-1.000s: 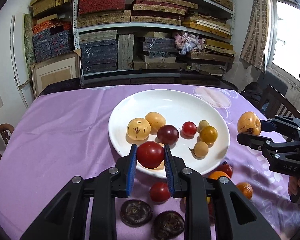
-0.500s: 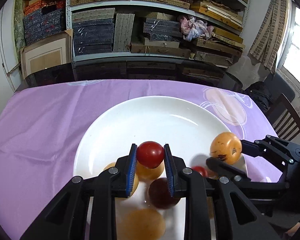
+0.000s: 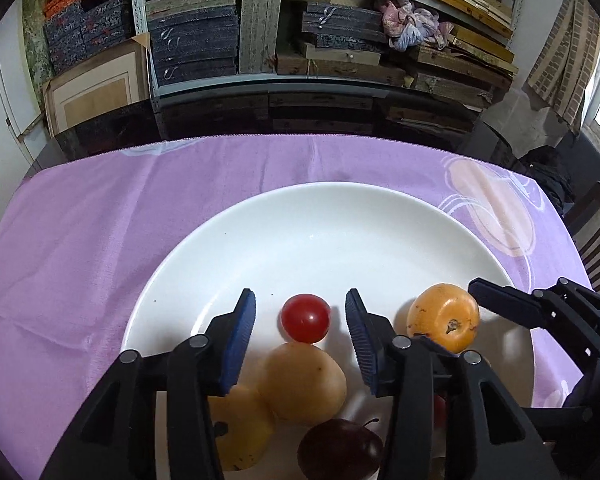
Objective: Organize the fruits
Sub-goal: 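Carry the tomato and orange-brown fruit onto the white plate and open both tools, then move both open tools back to the fruit cluster and close the right tool on an orange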
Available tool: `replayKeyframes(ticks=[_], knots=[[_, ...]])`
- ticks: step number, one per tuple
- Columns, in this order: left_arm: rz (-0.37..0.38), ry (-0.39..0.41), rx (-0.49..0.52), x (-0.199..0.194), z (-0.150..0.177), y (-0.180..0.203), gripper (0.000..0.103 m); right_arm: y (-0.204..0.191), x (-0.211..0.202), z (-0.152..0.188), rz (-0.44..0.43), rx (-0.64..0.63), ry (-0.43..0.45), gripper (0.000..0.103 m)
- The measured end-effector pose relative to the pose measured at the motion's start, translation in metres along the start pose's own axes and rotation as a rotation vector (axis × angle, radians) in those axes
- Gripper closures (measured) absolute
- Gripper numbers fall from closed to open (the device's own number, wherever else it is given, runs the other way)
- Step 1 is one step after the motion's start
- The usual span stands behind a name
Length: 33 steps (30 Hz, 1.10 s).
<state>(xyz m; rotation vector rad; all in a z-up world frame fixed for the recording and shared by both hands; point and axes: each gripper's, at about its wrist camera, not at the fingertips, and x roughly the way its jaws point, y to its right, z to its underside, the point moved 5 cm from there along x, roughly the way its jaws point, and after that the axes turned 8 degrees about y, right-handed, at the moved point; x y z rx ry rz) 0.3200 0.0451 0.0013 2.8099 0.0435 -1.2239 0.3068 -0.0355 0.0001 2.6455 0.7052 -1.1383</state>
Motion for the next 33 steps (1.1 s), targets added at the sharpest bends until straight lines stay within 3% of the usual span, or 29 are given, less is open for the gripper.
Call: replayKeyframes(ticks=[4,6,9,10,12,15,17,23,27,33], knots=[[0.009,0.054,-0.043,-0.031,-0.005,-0.010,0.056,0.002,-0.034,-0.009,0.003,-0.004,0.061,0.048],[0.016,0.092,-0.052,-0.058,-0.007,-0.018,0.056,0.004,-0.064,-0.014,-0.005,0.010,0.115,0.042],[-0.013,0.151,-0.040,-0.103,0.004,-0.030,0.036,0.005,-0.115,-0.009,-0.006,0.020,0.215,0.022],[-0.028,0.175,-0.030,-0.120,0.013,-0.034,0.029,0.004,-0.133,-0.003,-0.008,0.020,0.247,0.020],[-0.052,0.201,-0.003,-0.145,0.035,-0.037,0.027,0.000,-0.161,0.017,-0.028,0.020,0.287,0.016],[-0.070,0.195,0.022,-0.171,0.081,-0.039,0.015,-0.008,-0.190,0.056,-0.030,0.015,0.314,0.008],[-0.075,0.188,0.021,-0.182,0.114,-0.037,0.013,-0.013,-0.205,0.085,-0.019,0.025,0.331,0.007],[-0.068,0.170,0.018,-0.188,0.185,-0.024,0.012,-0.020,-0.215,0.159,-0.002,0.073,0.321,0.004],[-0.045,0.157,0.003,-0.179,0.198,-0.021,0.012,-0.014,-0.203,0.187,0.015,0.097,0.279,0.004],[-0.069,0.132,-0.030,-0.165,0.203,-0.030,0.006,-0.007,-0.193,0.191,-0.002,0.153,0.232,0.004]])
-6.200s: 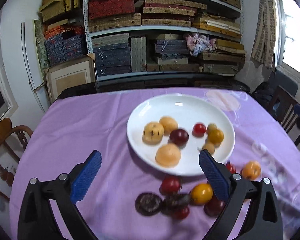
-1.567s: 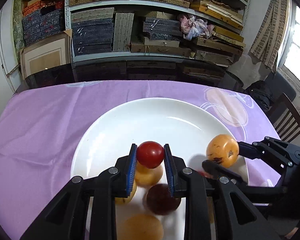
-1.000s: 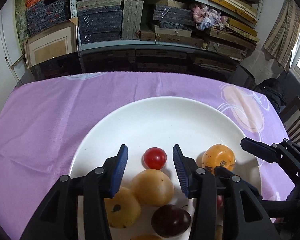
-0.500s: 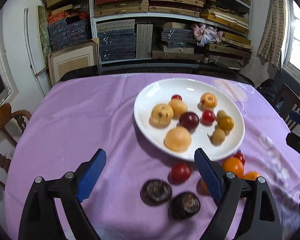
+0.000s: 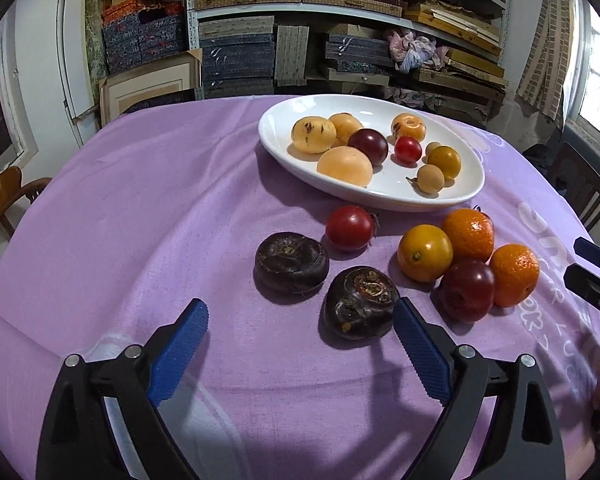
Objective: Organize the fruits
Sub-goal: 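Move both open tools back to the fruit cluster and close the right tool on an orange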
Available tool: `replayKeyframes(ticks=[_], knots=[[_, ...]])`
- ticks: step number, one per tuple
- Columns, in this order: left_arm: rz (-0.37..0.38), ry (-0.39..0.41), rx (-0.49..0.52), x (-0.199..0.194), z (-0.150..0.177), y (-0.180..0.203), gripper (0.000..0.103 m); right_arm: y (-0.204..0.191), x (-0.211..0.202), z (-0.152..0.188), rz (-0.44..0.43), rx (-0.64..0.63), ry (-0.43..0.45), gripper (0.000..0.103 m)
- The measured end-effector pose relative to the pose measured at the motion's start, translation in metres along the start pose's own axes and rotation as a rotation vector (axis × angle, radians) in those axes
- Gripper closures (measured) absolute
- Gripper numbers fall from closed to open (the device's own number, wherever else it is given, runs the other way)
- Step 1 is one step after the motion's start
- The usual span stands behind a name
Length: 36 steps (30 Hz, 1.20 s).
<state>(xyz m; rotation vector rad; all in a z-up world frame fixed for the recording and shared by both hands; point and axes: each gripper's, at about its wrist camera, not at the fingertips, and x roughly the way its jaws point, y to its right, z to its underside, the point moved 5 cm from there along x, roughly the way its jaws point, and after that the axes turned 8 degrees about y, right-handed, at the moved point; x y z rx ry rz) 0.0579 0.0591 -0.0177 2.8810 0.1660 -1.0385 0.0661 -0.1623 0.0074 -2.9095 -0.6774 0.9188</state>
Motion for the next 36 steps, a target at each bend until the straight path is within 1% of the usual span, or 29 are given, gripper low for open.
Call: replayKeyframes(ticks=[2,4,6,8,11,12,16,18,20,22,24,25,26,27,28,29,31,36], knots=[[0.011,-0.016,-0.020,0.001,0.002,-0.001,0.004,0.000,0.004,-0.001,-0.010,0.001,-0.012,0.004],[0.008,-0.027,-0.013,0.003,0.004,0.000,0.003,-0.009,0.007,0.000,-0.035,-0.011,-0.027,0.004],[0.014,-0.098,0.012,0.013,0.011,0.004,0.003,-0.022,0.013,0.000,-0.044,-0.054,-0.055,0.004],[-0.013,-0.101,0.064,0.014,0.011,0.010,0.003,-0.034,0.020,-0.001,-0.030,-0.116,-0.072,0.004],[0.000,-0.105,0.053,0.015,0.013,0.007,0.003,-0.044,0.035,-0.004,0.013,-0.160,-0.103,0.004],[-0.002,-0.105,0.057,0.015,0.013,0.007,0.003,-0.044,0.040,-0.005,0.028,-0.161,-0.113,0.004],[-0.001,-0.105,0.057,0.015,0.013,0.007,0.003,-0.040,0.053,-0.010,0.038,-0.138,-0.137,0.004],[-0.001,-0.105,0.057,0.015,0.013,0.007,0.003,-0.037,0.056,-0.010,0.063,-0.148,-0.131,0.004],[-0.001,-0.105,0.057,0.015,0.013,0.007,0.003,-0.028,0.056,-0.005,0.087,-0.150,-0.142,0.004],[-0.002,-0.105,0.057,0.015,0.013,0.007,0.003,-0.015,0.052,-0.003,0.068,-0.093,-0.148,0.004],[-0.002,-0.105,0.057,0.015,0.013,0.007,0.003,-0.005,0.045,-0.003,0.058,-0.052,-0.126,0.004],[-0.002,-0.105,0.057,0.015,0.013,0.007,0.003,-0.004,0.043,-0.004,0.035,-0.040,-0.117,0.004],[-0.002,-0.105,0.057,0.015,0.013,0.007,0.003,-0.006,0.042,-0.003,0.006,-0.037,-0.111,0.005],[-0.002,-0.105,0.057,0.015,0.013,0.006,0.003,-0.010,0.042,-0.004,-0.017,-0.044,-0.110,0.015],[-0.002,-0.105,0.057,0.015,0.013,0.007,0.003,-0.014,0.042,-0.004,-0.037,-0.058,-0.112,0.030],[-0.001,-0.106,0.057,0.015,0.013,0.007,0.003,-0.019,0.045,-0.003,-0.051,-0.073,-0.121,0.033],[-0.001,-0.106,0.057,0.015,0.013,0.006,0.003,-0.025,0.048,-0.003,-0.069,-0.083,-0.144,0.033],[-0.001,-0.106,0.057,0.015,0.013,0.006,0.003,-0.020,0.052,-0.010,-0.064,-0.050,-0.126,0.033]])
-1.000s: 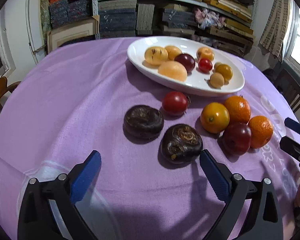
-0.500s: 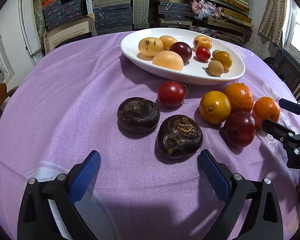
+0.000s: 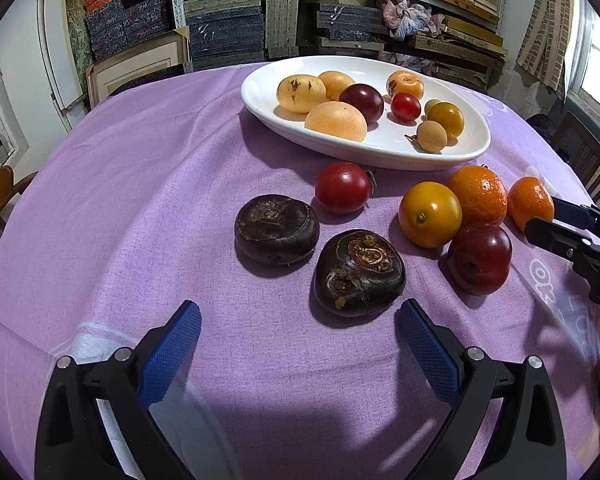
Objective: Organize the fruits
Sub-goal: 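Move both open tools back to the fruit cluster and close the right tool on an orange, then lift the orange with the right tool while the left tool grasps a dark brown round fruit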
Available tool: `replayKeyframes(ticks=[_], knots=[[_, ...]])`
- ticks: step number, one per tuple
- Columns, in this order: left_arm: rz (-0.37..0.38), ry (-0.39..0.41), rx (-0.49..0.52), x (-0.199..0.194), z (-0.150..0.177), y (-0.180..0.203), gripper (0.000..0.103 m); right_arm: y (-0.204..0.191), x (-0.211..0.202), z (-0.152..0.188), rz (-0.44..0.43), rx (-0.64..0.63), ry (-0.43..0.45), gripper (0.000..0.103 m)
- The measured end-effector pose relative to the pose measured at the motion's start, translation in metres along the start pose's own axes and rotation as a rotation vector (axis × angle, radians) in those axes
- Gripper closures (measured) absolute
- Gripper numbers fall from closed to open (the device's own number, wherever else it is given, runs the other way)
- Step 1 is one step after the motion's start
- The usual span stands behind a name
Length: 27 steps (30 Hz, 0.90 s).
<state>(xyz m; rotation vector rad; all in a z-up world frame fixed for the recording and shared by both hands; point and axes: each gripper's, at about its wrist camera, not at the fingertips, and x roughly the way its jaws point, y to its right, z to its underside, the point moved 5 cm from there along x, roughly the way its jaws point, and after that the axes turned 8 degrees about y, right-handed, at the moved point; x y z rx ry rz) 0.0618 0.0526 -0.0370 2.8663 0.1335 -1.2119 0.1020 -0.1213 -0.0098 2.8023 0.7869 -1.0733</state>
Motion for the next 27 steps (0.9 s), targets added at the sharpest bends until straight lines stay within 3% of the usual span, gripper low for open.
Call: replayKeyframes(ticks=[4,11,13,27], knots=[[0.000,0.000,0.000,0.000,0.000,0.000,0.003,0.004,0.008,-0.003,-0.014,0.025,-0.026,0.040],[0.000,0.000,0.000,0.000,0.000,0.000,0.003,0.013,0.019,-0.007,-0.019,0.063,-0.047,0.042],[0.000,0.000,0.000,0.000,0.000,0.000,0.003,0.014,0.022,-0.007,-0.024,0.067,-0.057,0.054],[0.000,-0.001,0.001,0.000,0.000,-0.001,0.003,0.018,0.015,-0.001,-0.017,0.044,-0.059,0.055]])
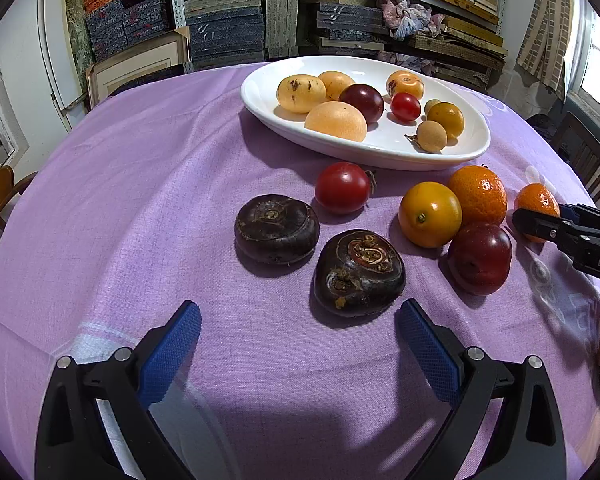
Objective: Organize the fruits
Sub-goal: 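Lift the orange with the right tool while the left tool grasps a dark brown round fruit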
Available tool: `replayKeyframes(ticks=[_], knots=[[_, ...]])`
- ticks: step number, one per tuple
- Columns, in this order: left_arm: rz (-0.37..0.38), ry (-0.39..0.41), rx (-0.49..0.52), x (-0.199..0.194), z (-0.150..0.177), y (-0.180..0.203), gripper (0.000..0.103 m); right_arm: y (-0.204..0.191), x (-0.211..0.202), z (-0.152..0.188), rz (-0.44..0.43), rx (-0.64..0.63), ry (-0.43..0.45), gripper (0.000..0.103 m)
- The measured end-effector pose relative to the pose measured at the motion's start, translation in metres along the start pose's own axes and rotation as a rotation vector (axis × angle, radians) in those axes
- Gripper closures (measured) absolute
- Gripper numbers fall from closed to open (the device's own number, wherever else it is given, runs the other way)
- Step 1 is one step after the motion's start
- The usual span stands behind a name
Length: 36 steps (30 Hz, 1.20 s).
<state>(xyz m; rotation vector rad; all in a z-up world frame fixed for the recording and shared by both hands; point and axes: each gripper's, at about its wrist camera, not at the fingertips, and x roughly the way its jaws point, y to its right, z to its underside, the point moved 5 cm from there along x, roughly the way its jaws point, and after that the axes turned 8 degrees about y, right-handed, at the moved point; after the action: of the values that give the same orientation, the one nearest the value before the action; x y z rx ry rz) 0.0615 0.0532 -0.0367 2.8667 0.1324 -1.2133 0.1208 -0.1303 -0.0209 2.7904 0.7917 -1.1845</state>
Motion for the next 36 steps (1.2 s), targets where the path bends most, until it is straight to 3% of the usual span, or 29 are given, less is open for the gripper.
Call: replayKeyframes(ticks=[15,19,30,34,36], knots=[[-0.014,0.002,-0.002,0.000,-0.001,-0.001,0.003,-0.007,-0.024,0.022,0.041,-0.082,-0.002,0.055],[-0.035,0.051,-0.038,-0.007,-0.008,-0.005,0.003,-0.006,-0.021,0.023,0.045,-0.087,-0.011,0.055],[0.070,0.010,-0.093,0.006,-0.021,0.012,0.004,-0.006,-0.019,0.024,0.031,-0.074,-0.018,0.053],[0.097,0.008,-0.045,0.007,-0.026,0.021,0.026,-0.005,-0.020,0.024,0.015,-0.068,-0.018,0.050],[0.103,0.005,-0.017,0.008,-0.027,0.026,0.030,-0.005,-0.020,0.024,0.013,-0.070,-0.019,0.049]])
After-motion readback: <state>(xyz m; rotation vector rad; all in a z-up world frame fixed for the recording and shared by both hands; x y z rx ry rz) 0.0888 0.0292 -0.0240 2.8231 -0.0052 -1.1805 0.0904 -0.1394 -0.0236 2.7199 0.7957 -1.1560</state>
